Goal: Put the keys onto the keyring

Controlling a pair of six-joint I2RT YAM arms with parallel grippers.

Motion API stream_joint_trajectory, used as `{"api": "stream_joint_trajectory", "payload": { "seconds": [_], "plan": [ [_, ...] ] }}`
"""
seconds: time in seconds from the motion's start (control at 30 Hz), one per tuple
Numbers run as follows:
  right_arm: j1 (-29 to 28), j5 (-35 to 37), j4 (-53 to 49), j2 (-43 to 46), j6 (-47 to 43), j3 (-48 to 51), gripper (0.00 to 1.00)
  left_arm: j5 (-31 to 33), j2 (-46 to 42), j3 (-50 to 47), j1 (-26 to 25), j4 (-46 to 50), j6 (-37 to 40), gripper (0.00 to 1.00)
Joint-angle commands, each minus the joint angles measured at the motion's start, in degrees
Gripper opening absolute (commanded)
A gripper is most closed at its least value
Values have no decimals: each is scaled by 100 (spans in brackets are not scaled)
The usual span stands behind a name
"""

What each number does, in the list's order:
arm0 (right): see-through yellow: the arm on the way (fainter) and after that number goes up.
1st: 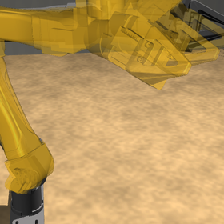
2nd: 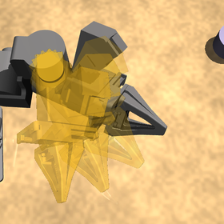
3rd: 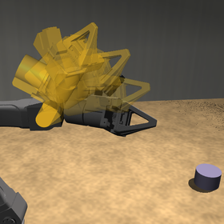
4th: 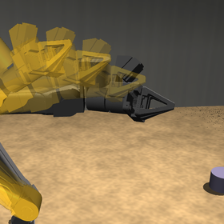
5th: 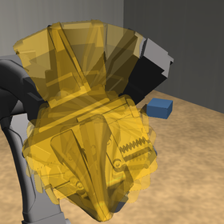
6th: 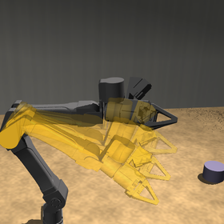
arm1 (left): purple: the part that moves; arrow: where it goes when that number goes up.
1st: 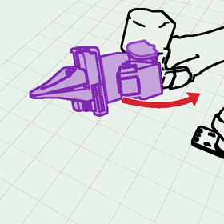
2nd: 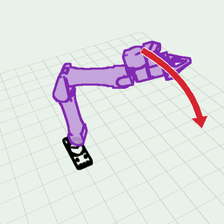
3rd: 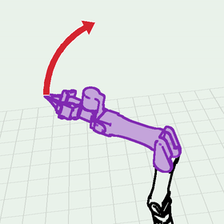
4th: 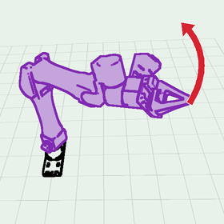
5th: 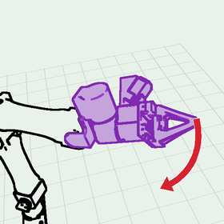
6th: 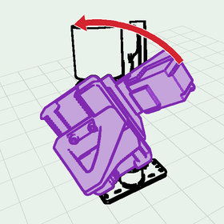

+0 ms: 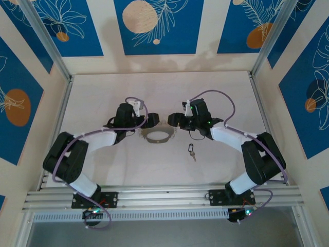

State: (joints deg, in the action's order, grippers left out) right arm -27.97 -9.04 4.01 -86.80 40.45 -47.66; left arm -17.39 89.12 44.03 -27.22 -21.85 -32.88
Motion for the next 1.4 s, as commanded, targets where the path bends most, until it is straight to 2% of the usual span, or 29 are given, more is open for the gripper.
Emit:
{"api": "stream_joint_trajectory", "payload": {
  "seconds": [0.0,0.27,0.6,1.1,1.37],
  "plan": [
    [-110,-39,-492,44,-75,364,66,-363,-503,-201,17,58,-86,100],
    [-363,-116,-342,-163,-30,705,66,-383,-1279,-527,15,313,-132,100],
    [-482,-125,-228,-864,27,226,65,502,-1717,-547,22,798,-161,100],
    [-404,252,-749,-1503,-435,-644,62,289,-1985,-588,28,1094,-8,100],
    [-424,546,-1058,-1213,-755,-667,60,219,-2048,-586,24,1095,-79,100]
  ]
}}
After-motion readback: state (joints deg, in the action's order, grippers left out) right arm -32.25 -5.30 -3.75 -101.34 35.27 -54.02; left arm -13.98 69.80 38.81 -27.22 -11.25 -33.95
